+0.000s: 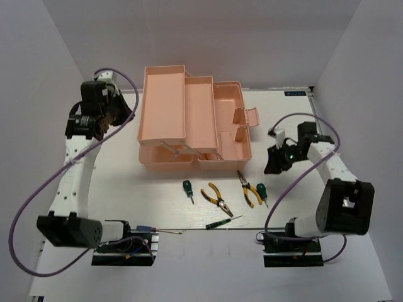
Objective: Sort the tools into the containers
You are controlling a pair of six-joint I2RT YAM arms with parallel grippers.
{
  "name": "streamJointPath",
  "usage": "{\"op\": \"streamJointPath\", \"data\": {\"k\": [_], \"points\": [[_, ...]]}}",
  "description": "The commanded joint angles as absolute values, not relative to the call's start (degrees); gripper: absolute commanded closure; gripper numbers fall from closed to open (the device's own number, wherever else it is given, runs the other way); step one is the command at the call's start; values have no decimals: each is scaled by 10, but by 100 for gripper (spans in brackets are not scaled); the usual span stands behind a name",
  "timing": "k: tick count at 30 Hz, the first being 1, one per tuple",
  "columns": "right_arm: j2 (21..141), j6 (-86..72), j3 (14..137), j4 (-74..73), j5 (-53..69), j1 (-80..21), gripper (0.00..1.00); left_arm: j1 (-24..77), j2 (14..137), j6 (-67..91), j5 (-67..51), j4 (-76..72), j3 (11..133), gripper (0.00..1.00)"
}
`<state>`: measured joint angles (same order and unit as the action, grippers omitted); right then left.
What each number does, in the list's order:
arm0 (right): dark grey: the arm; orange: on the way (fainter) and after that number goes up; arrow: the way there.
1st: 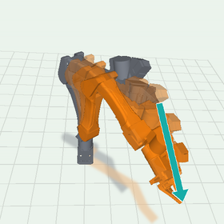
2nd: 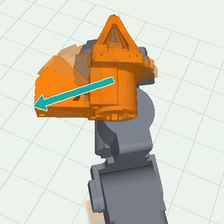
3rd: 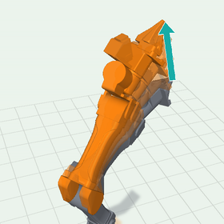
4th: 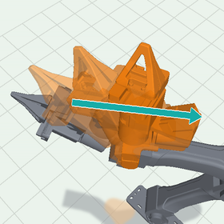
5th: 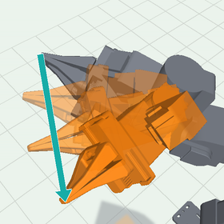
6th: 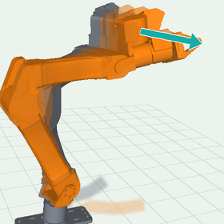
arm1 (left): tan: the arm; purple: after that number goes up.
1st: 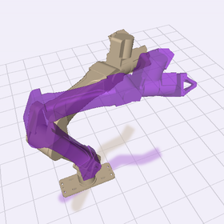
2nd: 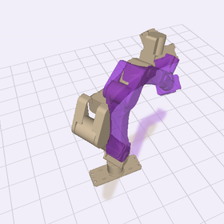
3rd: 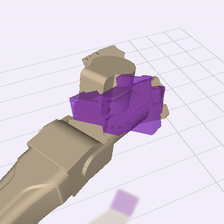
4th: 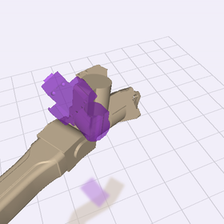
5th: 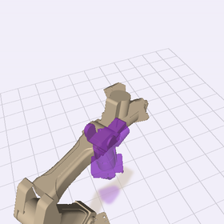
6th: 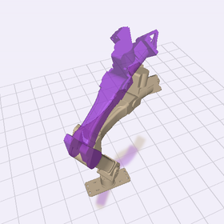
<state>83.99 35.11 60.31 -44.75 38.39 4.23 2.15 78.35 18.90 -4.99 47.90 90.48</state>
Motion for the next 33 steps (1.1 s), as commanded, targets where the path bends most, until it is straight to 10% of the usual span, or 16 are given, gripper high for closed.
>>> {"op": "streamJointPath", "data": {"k": [1, 6, 22, 30, 33], "points": [[767, 390, 503, -483, 300, 16, 53, 52, 722, 142, -128, 530, 799, 85], [751, 308, 429, -456, 245, -31, 48, 79, 593, 177, -163, 576, 679, 52], [834, 136, 397, -277, 88, -137, 43, 123, 480, 192, -225, 662, 567, 42], [809, 130, 400, -284, 24, -144, 100, 134, 502, 198, -207, 650, 515, 42], [731, 177, 419, -340, 58, -139, 100, 139, 509, 203, -201, 650, 504, 42]]}}
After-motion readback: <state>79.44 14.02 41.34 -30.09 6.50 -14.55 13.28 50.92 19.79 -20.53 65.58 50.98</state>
